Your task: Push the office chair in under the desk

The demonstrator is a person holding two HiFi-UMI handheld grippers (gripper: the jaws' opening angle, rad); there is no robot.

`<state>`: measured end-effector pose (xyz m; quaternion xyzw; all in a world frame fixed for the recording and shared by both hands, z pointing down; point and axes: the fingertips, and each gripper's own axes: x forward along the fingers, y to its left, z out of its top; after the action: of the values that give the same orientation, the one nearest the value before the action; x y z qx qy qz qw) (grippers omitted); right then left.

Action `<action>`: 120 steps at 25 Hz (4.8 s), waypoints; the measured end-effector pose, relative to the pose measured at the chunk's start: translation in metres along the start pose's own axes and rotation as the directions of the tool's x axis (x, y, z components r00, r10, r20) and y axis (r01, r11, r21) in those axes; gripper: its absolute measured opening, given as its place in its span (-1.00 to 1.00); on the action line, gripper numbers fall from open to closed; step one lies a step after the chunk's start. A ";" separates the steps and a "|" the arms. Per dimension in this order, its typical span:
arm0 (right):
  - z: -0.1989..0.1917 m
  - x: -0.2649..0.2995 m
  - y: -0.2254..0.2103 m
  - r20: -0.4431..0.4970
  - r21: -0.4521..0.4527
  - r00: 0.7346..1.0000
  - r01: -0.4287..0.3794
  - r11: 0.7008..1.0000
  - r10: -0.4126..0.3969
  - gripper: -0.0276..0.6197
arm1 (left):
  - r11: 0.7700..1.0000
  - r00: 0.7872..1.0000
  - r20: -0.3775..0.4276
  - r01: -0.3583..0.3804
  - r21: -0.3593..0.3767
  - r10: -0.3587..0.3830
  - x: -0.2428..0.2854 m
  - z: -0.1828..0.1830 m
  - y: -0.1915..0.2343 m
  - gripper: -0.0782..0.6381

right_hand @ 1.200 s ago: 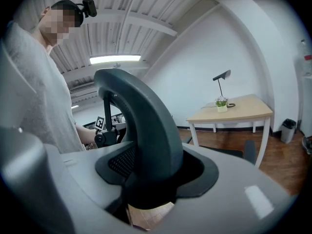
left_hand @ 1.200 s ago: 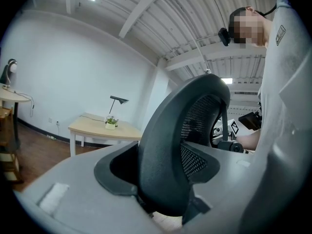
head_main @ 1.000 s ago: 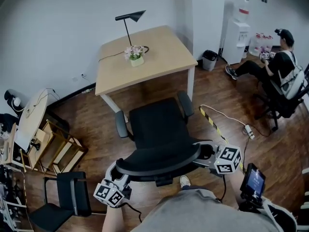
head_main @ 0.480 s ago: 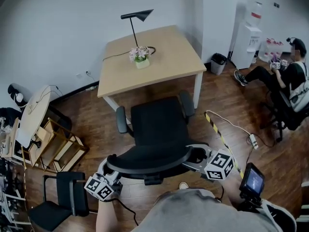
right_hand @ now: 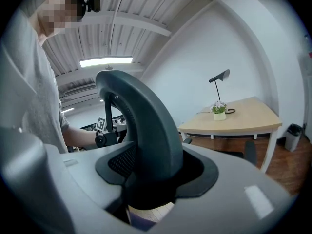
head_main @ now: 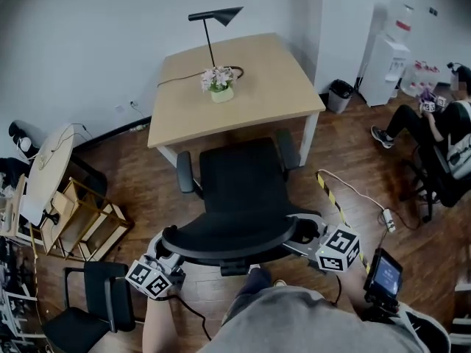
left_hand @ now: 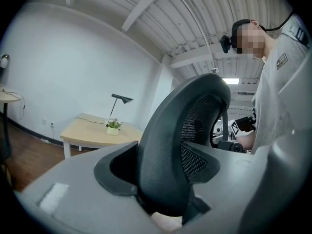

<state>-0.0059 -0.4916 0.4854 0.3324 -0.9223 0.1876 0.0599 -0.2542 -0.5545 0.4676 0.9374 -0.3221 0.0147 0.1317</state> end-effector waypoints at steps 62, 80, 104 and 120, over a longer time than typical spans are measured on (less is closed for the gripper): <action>0.140 0.173 -0.283 -0.006 0.005 0.999 -0.040 0.999 0.040 -0.17 | 0.999 0.999 -0.004 -0.035 -0.011 0.035 0.249 0.087 0.238 -0.08; 0.159 0.197 -0.322 -0.015 0.008 0.999 -0.038 0.999 0.038 -0.17 | 0.999 0.999 0.000 -0.034 -0.018 0.034 0.281 0.098 0.269 -0.08; 0.173 0.213 -0.337 -0.020 -0.005 1.000 -0.019 1.000 0.019 -0.15 | 0.999 0.999 0.003 -0.035 -0.002 0.035 0.296 0.112 0.289 -0.08; 0.174 0.204 -0.340 0.032 -0.054 0.996 0.085 0.995 -0.083 -0.05 | 0.989 0.991 0.021 -0.137 0.063 0.136 0.274 0.115 0.289 0.05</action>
<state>0.0553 -0.9199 0.4771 0.3718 -0.9132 0.1542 0.0632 -0.2197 -0.9674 0.4557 0.9170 -0.3859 0.0264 0.0976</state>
